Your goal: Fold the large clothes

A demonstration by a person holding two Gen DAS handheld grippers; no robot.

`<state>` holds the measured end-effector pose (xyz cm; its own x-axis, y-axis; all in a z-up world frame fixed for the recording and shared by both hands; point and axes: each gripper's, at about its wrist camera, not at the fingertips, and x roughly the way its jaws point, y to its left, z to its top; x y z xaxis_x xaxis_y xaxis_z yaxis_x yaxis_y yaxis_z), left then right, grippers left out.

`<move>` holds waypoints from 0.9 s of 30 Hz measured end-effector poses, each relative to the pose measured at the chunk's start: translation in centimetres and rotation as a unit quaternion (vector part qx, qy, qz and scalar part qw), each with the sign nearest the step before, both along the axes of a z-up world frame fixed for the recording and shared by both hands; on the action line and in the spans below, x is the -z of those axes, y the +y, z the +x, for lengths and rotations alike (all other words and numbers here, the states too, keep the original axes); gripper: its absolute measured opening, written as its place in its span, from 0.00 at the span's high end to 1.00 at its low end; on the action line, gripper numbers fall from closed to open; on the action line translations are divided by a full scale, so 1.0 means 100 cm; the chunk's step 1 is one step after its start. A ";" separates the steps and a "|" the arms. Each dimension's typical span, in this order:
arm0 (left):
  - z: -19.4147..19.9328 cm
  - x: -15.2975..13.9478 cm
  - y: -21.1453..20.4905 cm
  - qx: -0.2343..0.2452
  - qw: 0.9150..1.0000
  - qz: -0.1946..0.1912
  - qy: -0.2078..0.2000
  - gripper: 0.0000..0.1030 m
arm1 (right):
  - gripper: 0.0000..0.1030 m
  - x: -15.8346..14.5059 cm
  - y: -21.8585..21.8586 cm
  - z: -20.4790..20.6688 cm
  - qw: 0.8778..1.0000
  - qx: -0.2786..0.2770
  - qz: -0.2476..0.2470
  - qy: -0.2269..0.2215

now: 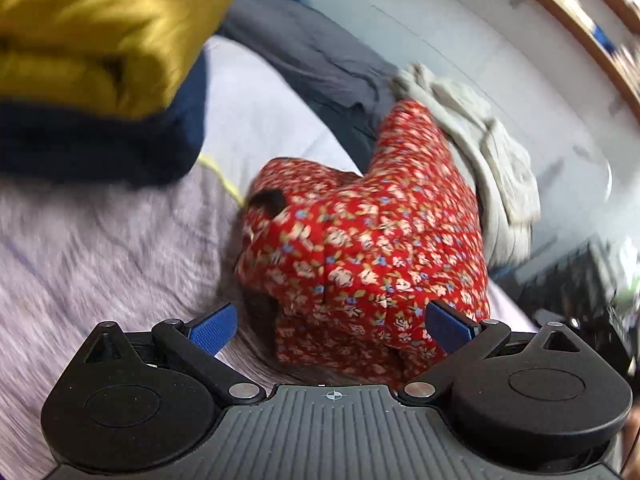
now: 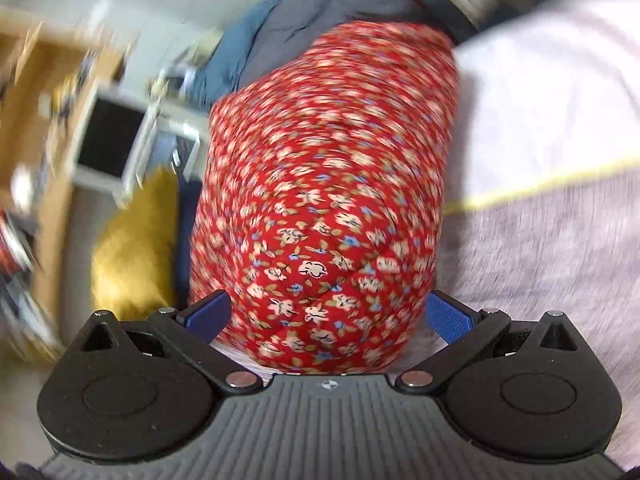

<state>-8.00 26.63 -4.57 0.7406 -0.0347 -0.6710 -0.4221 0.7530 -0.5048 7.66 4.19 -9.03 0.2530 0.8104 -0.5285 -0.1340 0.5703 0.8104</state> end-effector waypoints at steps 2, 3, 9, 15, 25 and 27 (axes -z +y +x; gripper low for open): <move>0.000 0.005 0.000 -0.011 1.000 -0.009 -0.002 0.00 | 0.00 0.007 -0.007 0.000 0.999 0.021 0.039 0.031; 0.002 0.006 0.000 -0.011 1.000 -0.010 -0.001 0.00 | 0.00 0.009 -0.007 0.000 0.998 0.025 0.043 0.038; 0.015 -0.006 -0.002 0.005 0.999 0.041 0.000 0.00 | 0.00 -0.002 0.007 0.002 1.000 0.010 0.009 0.019; 0.036 -0.022 -0.028 0.051 0.988 0.141 0.045 0.00 | 0.00 -0.015 0.022 -0.004 0.997 -0.012 -0.062 -0.038; 0.077 -0.055 -0.076 0.113 0.926 0.313 0.179 0.00 | 0.00 -0.076 0.087 -0.028 0.930 -0.110 -0.310 -0.163; 0.080 -0.063 -0.082 0.111 0.917 0.333 0.191 0.00 | 0.00 -0.089 0.098 -0.034 0.918 -0.115 -0.334 -0.182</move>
<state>0.03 18.43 1.74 0.4712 0.3550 -0.8074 -0.2706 0.9295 0.2508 4.28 13.95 -0.14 0.3737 0.3906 -0.8413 -0.5056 0.8462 0.1683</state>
